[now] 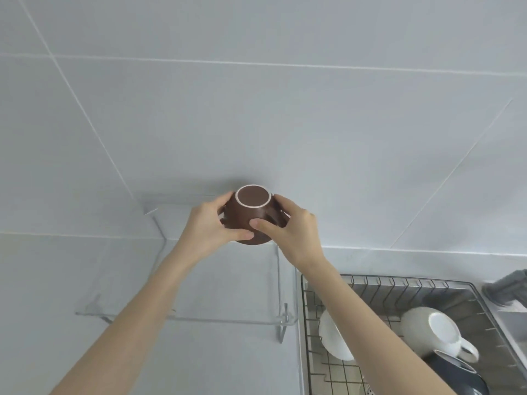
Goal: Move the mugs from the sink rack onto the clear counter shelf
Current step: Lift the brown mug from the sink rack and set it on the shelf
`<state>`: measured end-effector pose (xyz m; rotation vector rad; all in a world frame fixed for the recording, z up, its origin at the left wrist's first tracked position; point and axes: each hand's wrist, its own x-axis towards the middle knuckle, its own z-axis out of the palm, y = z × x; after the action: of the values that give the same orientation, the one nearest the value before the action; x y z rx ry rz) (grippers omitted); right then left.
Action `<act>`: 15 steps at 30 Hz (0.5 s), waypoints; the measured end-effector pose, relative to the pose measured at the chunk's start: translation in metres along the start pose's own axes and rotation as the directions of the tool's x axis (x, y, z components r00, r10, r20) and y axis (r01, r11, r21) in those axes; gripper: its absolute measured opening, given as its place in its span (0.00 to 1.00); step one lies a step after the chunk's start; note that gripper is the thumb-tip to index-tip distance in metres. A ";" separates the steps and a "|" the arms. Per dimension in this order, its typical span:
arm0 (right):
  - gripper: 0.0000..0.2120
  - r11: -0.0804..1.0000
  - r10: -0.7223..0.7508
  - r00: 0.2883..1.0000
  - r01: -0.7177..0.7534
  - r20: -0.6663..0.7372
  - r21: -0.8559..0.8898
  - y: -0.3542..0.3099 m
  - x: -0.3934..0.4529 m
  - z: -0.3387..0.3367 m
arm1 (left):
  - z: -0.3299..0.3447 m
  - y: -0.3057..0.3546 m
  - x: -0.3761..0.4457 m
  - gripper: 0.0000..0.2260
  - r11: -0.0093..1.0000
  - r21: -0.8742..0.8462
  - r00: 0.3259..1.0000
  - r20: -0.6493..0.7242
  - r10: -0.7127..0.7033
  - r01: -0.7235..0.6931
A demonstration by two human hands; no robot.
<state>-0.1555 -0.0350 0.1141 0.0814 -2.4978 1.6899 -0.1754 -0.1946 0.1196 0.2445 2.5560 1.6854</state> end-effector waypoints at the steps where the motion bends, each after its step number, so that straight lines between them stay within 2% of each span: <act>1: 0.18 1.000 0.007 1.000 -0.007 0.006 0.000 0.003 0.002 0.001 | 0.002 -0.004 0.002 0.28 1.000 -0.006 1.000 0.000 -0.001 0.001; 8: 0.20 0.998 0.002 1.000 -0.002 0.000 -0.067 0.018 0.004 0.003 | 0.009 -0.026 0.009 0.31 1.000 -0.026 0.999 0.031 0.014 -0.014; 15: 0.23 1.000 -0.014 1.000 0.013 -0.021 -0.023 0.022 -0.003 0.006 | 0.016 -0.032 0.003 0.35 1.000 0.000 1.000 -0.008 0.021 -0.021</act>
<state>-0.1557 -0.0330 0.0914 0.0771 -2.4949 1.6477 -0.1788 -0.1918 0.0835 0.2657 2.5677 1.6970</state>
